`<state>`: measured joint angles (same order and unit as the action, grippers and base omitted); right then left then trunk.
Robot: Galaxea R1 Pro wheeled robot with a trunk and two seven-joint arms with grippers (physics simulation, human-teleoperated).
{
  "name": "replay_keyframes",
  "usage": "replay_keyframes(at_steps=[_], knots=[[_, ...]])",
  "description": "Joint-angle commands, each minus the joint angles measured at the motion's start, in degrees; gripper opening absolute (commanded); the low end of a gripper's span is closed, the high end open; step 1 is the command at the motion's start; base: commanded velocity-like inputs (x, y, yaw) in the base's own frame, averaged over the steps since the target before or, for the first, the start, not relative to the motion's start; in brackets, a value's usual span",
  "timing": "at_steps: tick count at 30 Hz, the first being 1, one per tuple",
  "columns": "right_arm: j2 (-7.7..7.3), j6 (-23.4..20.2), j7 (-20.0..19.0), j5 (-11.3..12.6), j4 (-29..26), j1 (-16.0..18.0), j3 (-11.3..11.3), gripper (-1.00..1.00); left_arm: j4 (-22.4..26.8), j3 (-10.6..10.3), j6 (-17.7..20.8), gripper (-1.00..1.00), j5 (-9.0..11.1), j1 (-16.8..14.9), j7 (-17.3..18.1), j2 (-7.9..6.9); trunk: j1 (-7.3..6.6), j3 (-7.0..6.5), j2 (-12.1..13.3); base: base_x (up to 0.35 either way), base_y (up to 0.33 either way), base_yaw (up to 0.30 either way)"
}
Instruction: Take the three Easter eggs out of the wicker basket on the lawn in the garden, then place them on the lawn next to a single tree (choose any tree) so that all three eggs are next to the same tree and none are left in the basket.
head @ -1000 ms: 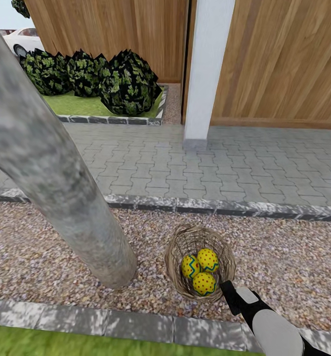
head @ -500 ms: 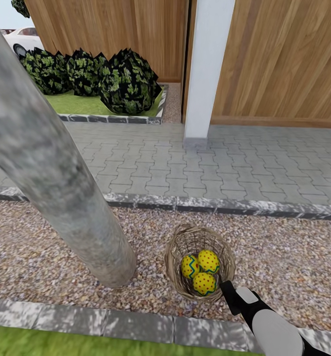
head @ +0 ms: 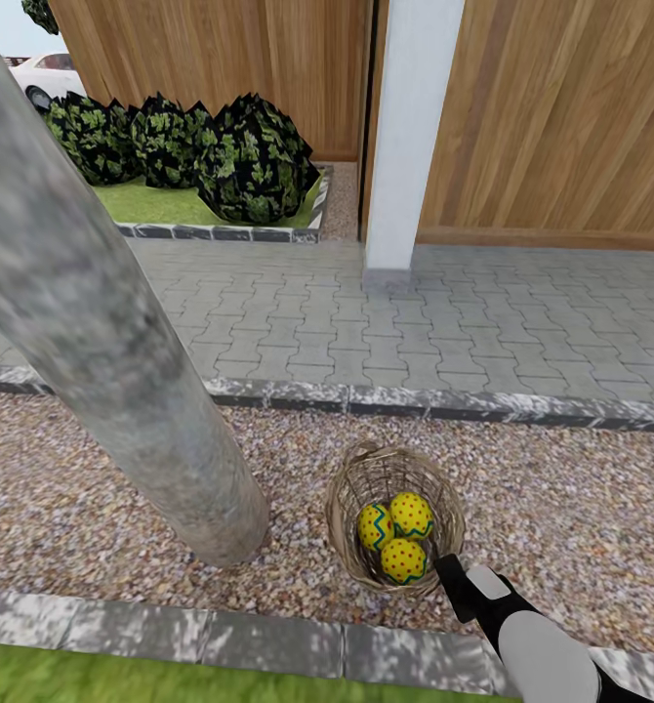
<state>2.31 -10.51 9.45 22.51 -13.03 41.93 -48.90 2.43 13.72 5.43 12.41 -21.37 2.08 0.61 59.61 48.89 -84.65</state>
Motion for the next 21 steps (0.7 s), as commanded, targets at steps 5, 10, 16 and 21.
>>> replay_keyframes(at_steps=[5, 10, 16, 21], knots=[[-0.02, -0.3, 0.4, 0.8, -0.2, 0.0, 0.2, -1.0, 0.1, 0.1, 0.4, 1.0, 0.5, 0.0, 0.1, 0.0, 1.1, 0.94, -2.0, 0.0, 0.0, 0.0], [-0.02, -0.3, 0.4, 0.8, -0.2, 0.0, 0.2, -1.0, 0.1, 0.1, 0.4, 1.0, 0.5, 0.0, 0.1, 0.0, 2.2, 1.84, -4.0, 0.0, 0.0, 0.0], [-0.02, -0.3, 0.4, 0.8, -0.2, 0.0, 0.2, -1.0, 0.1, 0.1, 0.4, 1.0, 0.5, 0.0, 0.1, 0.0, 3.52, 2.91, -6.5, 0.0, 0.0, 0.0], [-0.19, -0.3, 0.4, 0.8, -0.3, 0.0, 0.2, -1.0, 0.1, 0.1, 0.4, 1.0, 0.5, 0.0, 0.1, 0.0, 4.61, 3.81, -8.5, 0.0, 0.0, 0.0]])
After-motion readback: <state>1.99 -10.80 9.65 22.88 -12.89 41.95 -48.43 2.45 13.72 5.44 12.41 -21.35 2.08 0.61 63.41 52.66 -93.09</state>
